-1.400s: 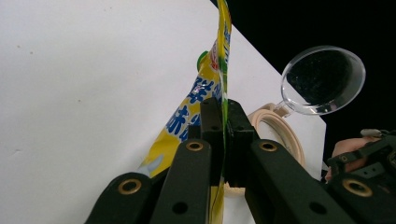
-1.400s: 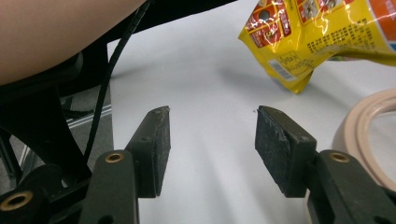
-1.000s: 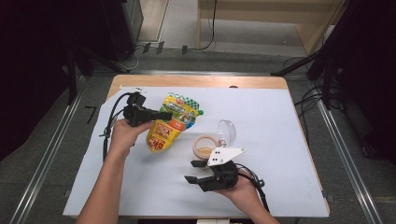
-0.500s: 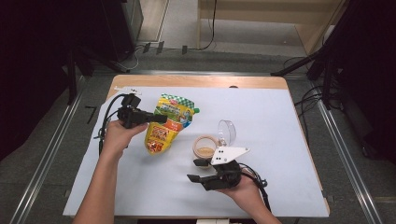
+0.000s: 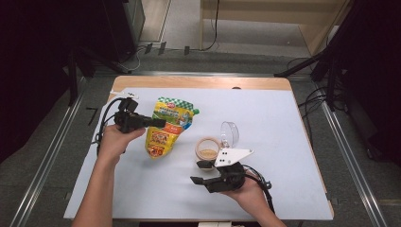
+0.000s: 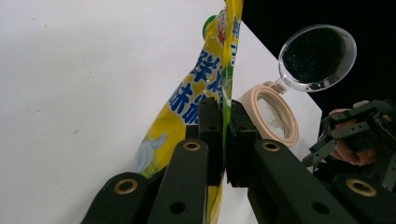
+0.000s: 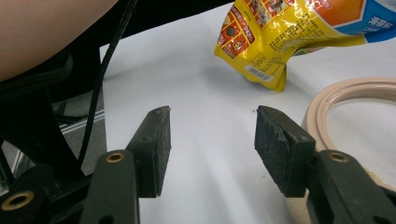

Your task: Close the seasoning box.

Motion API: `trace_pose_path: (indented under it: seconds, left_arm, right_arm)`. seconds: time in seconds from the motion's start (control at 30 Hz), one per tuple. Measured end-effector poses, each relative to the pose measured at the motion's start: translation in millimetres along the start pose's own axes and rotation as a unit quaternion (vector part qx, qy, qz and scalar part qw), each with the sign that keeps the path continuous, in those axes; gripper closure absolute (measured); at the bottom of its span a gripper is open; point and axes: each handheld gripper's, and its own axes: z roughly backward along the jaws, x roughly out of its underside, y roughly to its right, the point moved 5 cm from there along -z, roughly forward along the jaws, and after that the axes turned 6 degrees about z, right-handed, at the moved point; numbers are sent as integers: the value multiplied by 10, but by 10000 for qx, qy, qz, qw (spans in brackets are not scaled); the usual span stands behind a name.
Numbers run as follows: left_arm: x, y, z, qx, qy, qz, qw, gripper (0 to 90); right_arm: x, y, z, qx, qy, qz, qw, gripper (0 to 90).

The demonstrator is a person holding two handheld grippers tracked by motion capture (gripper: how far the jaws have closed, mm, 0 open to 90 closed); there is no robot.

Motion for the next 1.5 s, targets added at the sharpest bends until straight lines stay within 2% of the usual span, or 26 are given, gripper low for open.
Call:
trace_pose_path:
  seconds: [0.47, 0.67, 1.2, 1.5]
  left_arm:
    - [91, -21, 119, -34, 11, 69, 10000, 866]
    - [125, -21, 155, -23, -16, 31, 10000, 859]
    - [151, -28, 227, -17, 63, 4, 10000, 808]
    - [157, -52, 256, -103, 93, 38, 9999, 761]
  right_arm:
    - [-4, 8, -15, 18, -47, 57, 10000, 471]
    - [0, 13, -31, 39, -82, 92, 9999, 471]
    - [-2, 14, -51, 20, -108, 121, 9999, 471]
    - [3, 17, -52, 8, -138, 102, 9999, 471]
